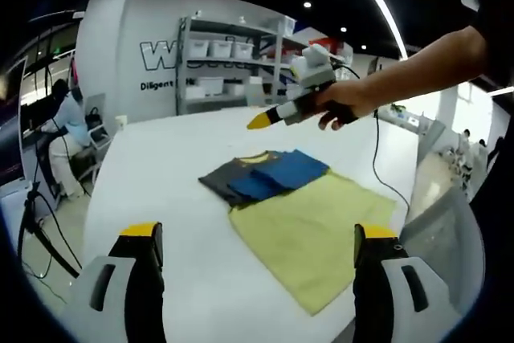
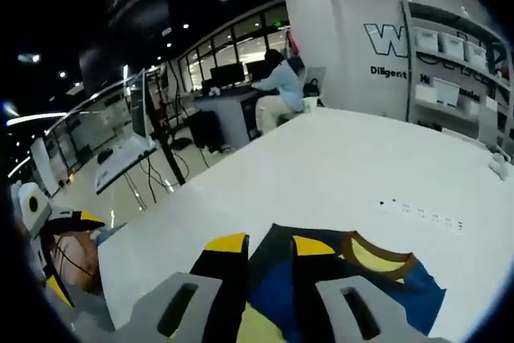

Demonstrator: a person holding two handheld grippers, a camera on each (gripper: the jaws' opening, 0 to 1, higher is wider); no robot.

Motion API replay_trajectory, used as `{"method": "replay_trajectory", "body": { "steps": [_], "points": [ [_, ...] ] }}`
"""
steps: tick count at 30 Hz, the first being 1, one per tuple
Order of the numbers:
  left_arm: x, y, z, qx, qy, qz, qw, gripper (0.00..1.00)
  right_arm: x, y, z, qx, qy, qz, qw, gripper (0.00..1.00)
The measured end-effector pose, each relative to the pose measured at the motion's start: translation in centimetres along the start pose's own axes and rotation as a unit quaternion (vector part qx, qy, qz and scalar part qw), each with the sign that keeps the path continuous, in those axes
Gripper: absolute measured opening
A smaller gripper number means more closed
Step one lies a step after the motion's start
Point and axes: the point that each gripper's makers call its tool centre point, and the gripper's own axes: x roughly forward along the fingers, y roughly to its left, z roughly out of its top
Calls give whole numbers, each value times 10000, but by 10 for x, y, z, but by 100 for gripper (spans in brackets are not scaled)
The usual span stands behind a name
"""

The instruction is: Fold the garment on the visible template until the final outline fits inside the template.

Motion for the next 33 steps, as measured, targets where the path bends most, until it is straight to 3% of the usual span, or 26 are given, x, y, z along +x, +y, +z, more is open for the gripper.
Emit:
{"method": "replay_trajectory", "body": {
  "steps": [5,12,21,33],
  "points": [
    [16,-8,5,95,21,-173,9998,95,-20,-22,-9,69,61,-168,9998,13],
    [47,-20,-3,216,237,-483,9983,94,-50,-45,-28,170,-41,-380,9991,14],
    [72,-27,-12,333,455,-749,9956,91,-80,-59,-52,5,-20,-472,9989,32],
    [101,-32,-17,367,646,-856,9936,83,-112,-51,-88,-560,118,-336,9978,60]
  ]
}}
